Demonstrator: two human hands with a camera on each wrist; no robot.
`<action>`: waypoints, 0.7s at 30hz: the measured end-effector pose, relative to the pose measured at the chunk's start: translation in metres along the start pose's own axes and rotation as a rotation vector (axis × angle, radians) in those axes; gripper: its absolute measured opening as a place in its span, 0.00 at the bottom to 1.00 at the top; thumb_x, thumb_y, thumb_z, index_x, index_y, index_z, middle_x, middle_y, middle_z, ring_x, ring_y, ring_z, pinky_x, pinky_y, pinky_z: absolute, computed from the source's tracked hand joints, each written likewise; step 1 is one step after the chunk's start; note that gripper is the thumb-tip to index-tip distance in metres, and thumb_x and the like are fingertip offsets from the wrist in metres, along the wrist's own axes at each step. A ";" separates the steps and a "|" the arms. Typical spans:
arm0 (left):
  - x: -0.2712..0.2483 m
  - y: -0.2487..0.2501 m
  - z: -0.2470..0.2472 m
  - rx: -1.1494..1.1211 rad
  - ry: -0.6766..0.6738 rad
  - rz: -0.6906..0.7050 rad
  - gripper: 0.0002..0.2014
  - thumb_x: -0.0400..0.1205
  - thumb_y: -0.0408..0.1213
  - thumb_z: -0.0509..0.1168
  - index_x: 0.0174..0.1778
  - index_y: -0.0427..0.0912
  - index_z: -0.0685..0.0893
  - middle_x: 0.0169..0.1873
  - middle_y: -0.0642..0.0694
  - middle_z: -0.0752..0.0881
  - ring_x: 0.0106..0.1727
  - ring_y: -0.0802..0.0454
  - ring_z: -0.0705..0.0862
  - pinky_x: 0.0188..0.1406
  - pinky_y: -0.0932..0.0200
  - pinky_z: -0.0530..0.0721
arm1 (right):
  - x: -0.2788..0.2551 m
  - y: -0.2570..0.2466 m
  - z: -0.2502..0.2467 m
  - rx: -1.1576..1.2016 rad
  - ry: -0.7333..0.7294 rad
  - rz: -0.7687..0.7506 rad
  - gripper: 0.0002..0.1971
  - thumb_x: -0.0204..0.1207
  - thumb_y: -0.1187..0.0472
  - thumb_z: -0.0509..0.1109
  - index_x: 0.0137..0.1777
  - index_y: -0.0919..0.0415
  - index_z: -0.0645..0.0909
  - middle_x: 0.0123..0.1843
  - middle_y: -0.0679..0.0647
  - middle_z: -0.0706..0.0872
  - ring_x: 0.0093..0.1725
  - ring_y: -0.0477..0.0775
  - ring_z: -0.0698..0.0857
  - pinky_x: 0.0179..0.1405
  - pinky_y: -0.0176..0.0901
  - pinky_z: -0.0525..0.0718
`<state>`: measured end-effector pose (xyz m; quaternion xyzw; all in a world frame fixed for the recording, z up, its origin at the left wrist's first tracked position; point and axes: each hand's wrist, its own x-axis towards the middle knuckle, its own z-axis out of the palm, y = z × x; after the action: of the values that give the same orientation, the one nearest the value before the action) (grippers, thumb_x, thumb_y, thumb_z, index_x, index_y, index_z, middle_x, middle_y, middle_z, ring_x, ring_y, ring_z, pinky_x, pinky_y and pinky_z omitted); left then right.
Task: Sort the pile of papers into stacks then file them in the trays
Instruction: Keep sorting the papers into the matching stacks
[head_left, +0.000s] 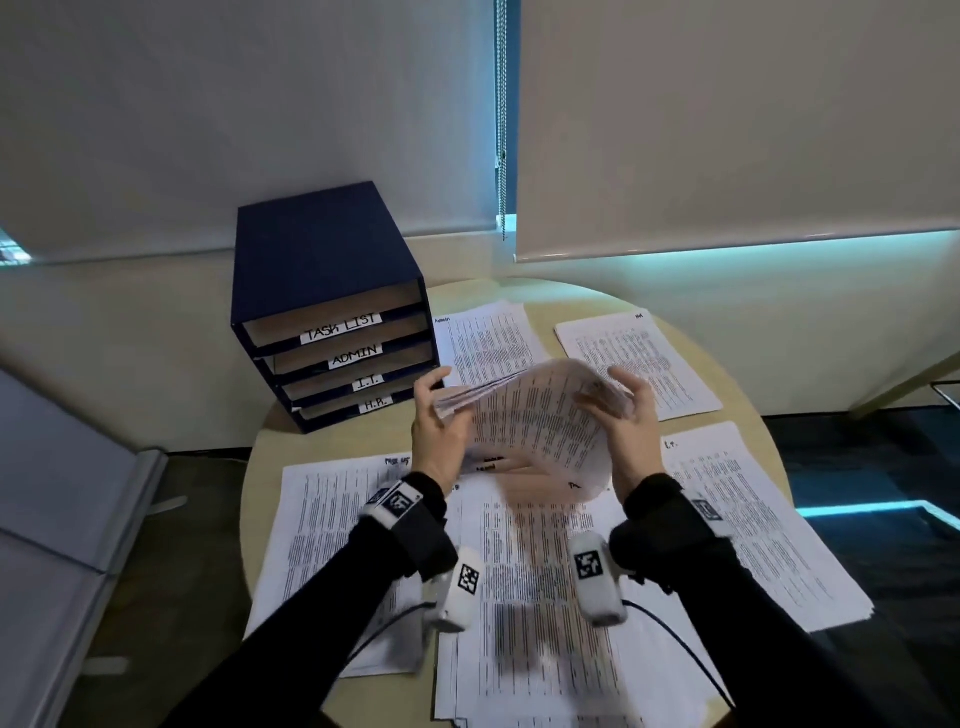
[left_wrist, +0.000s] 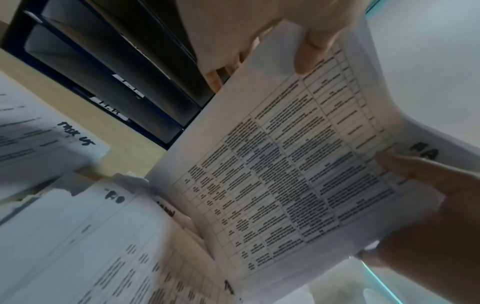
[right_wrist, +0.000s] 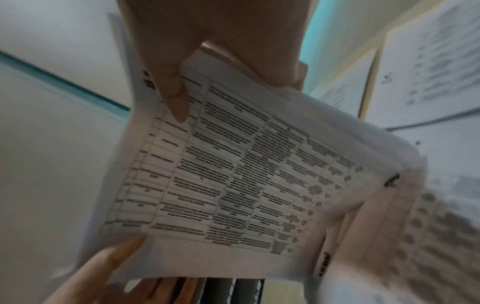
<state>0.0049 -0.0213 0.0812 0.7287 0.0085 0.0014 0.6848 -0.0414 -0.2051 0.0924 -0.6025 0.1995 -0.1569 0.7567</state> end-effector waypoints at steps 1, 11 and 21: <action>0.004 0.001 0.003 0.000 0.003 -0.006 0.18 0.84 0.30 0.63 0.68 0.47 0.71 0.60 0.49 0.80 0.55 0.60 0.81 0.57 0.57 0.78 | 0.002 -0.001 0.004 0.025 0.039 0.016 0.19 0.72 0.72 0.72 0.59 0.57 0.74 0.50 0.49 0.80 0.48 0.46 0.80 0.42 0.38 0.75; -0.002 0.027 0.016 -0.007 0.123 0.177 0.13 0.89 0.38 0.54 0.69 0.55 0.65 0.51 0.68 0.71 0.51 0.73 0.73 0.51 0.65 0.74 | -0.009 -0.022 0.006 0.021 -0.100 -0.102 0.06 0.76 0.68 0.69 0.43 0.57 0.82 0.44 0.52 0.86 0.44 0.51 0.83 0.43 0.43 0.81; -0.011 -0.055 0.000 -0.161 -0.040 -0.337 0.40 0.73 0.48 0.66 0.80 0.40 0.62 0.75 0.38 0.72 0.75 0.41 0.71 0.76 0.34 0.65 | -0.009 0.042 -0.020 0.021 -0.009 0.152 0.29 0.57 0.65 0.67 0.63 0.68 0.73 0.49 0.60 0.82 0.49 0.56 0.81 0.44 0.50 0.80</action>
<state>-0.0072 -0.0180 0.0262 0.6595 0.1166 -0.1274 0.7316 -0.0591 -0.2080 0.0482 -0.5783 0.2396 -0.0982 0.7736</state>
